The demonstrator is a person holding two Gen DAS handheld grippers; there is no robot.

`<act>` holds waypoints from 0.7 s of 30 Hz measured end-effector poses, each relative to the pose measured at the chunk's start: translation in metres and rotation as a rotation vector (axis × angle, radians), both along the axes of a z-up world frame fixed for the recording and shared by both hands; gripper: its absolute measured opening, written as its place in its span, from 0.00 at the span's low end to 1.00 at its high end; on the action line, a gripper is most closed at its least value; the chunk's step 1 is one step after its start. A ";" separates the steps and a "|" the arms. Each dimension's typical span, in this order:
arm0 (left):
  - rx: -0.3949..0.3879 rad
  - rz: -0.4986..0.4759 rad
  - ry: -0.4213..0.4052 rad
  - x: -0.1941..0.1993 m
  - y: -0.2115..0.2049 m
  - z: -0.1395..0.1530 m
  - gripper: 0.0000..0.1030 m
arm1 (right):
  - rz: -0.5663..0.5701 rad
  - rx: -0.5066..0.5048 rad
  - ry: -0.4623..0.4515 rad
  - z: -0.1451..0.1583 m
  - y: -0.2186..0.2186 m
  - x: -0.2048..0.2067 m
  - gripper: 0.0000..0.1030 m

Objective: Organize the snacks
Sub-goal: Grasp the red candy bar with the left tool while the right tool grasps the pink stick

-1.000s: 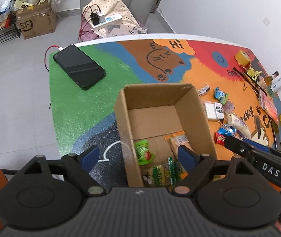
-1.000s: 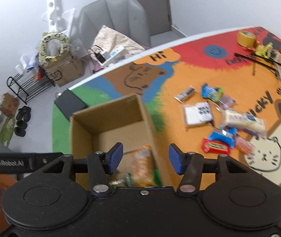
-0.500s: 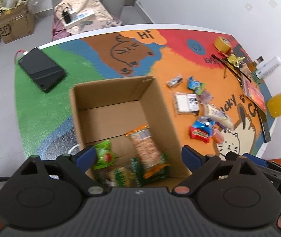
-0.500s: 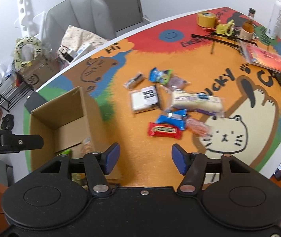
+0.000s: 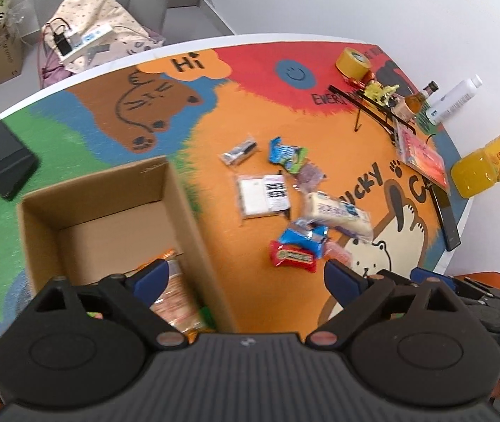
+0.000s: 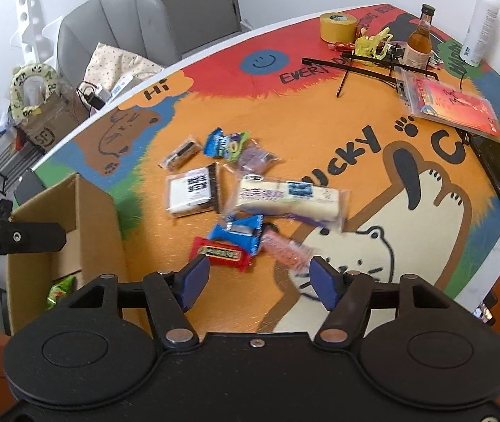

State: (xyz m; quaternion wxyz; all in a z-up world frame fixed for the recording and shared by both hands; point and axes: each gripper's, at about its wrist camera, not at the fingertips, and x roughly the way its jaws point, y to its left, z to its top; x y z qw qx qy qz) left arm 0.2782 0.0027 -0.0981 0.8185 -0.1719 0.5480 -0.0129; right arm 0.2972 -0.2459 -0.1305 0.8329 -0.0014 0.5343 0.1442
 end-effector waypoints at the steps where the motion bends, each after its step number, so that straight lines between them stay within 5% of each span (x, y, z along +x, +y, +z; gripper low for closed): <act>1: 0.000 -0.004 0.002 0.005 -0.005 -0.001 0.91 | 0.010 0.000 0.008 -0.003 -0.003 0.004 0.59; 11: -0.018 0.018 0.066 0.034 -0.043 -0.029 0.81 | 0.183 -0.016 0.076 -0.028 -0.013 0.037 0.52; 21: -0.073 0.124 0.139 0.047 -0.064 -0.061 0.62 | 0.345 -0.050 0.048 -0.049 -0.012 0.046 0.51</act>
